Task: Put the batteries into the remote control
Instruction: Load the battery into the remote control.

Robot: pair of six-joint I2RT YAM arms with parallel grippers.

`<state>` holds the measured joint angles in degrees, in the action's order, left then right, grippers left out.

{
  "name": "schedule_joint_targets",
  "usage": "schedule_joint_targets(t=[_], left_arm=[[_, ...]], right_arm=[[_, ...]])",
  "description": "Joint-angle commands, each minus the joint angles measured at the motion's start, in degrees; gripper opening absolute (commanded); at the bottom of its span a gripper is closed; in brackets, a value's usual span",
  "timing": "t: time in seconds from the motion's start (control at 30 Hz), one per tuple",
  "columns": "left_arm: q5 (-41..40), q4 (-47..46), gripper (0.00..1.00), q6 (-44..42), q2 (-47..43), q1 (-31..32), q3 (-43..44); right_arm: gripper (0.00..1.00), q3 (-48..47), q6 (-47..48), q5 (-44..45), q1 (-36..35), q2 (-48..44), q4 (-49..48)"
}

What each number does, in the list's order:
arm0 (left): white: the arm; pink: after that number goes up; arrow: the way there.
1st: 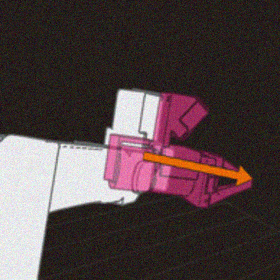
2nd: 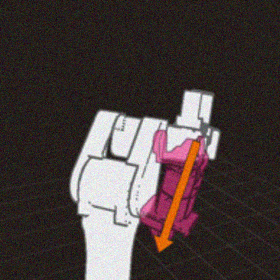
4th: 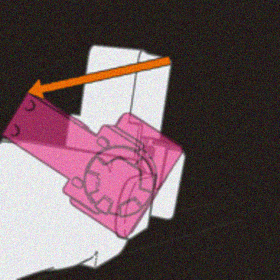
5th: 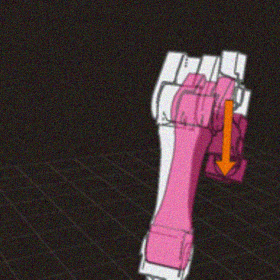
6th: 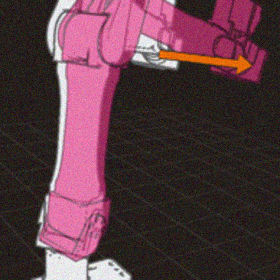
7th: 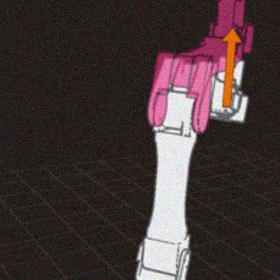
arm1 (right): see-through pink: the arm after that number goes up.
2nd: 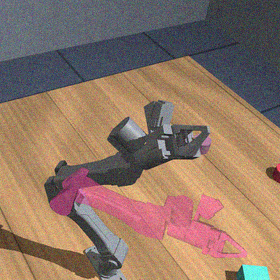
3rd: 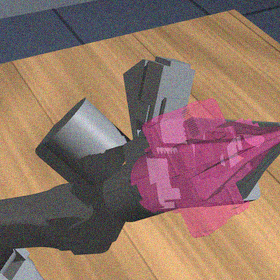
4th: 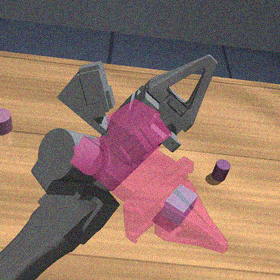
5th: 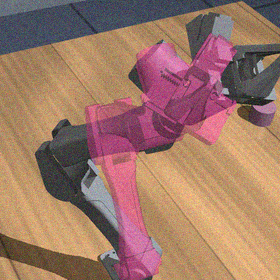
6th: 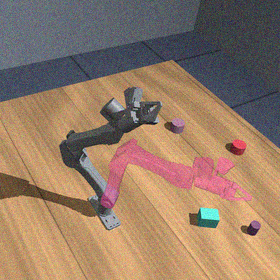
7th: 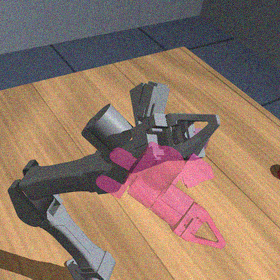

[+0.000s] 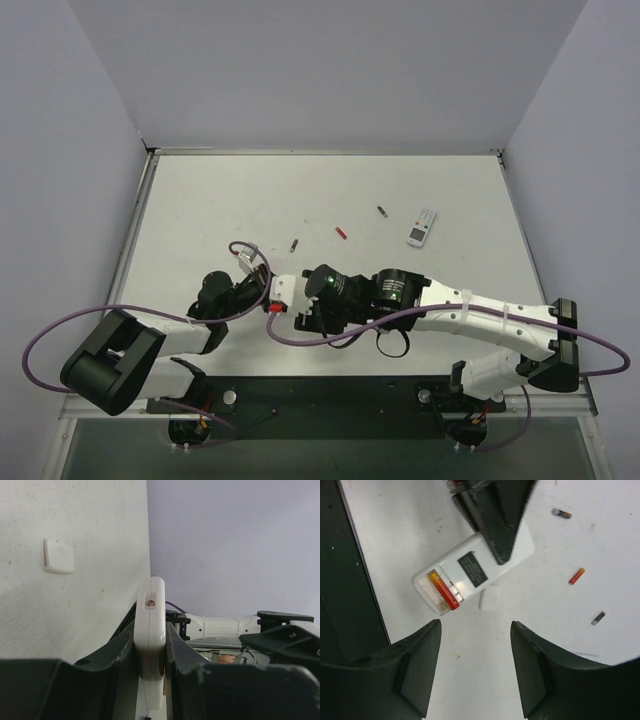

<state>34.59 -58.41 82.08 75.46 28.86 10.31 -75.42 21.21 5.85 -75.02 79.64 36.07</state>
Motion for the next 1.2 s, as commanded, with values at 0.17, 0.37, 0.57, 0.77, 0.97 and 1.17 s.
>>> schedule_joint_targets(t=[0.17,0.37,0.57,0.77,0.97,1.17], left_arm=[[-8.7,-5.0,0.0,1.6,-6.5,-0.3,-3.4],[-12.8,-3.8,0.0,1.9,-11.4,-0.3,-5.2],[-15.5,0.4,0.0,1.6,-16.7,-0.3,-6.3],[-17.3,2.4,0.0,1.5,-19.9,-0.3,-6.9],[-17.6,2.5,0.0,2.2,-20.9,-0.3,-7.5],[-18.2,3.0,0.0,2.4,-21.8,-0.3,-7.9]], right_arm=[[0.46,6.2,-28.3,12.9,4.3,-6.6,-13.2],[0.35,13.3,-40.8,12.7,4.2,-10.3,-22.8],[0.32,17.8,-45.1,12.2,4.3,-12.2,-28.1],[0.31,18.5,-46.7,11.9,4.4,-11.4,-28.4],[0.23,19.0,-47.6,11.4,4.8,-10.7,-29.0],[0.19,18.9,-47.8,10.4,5.1,-9.7,-28.8]])
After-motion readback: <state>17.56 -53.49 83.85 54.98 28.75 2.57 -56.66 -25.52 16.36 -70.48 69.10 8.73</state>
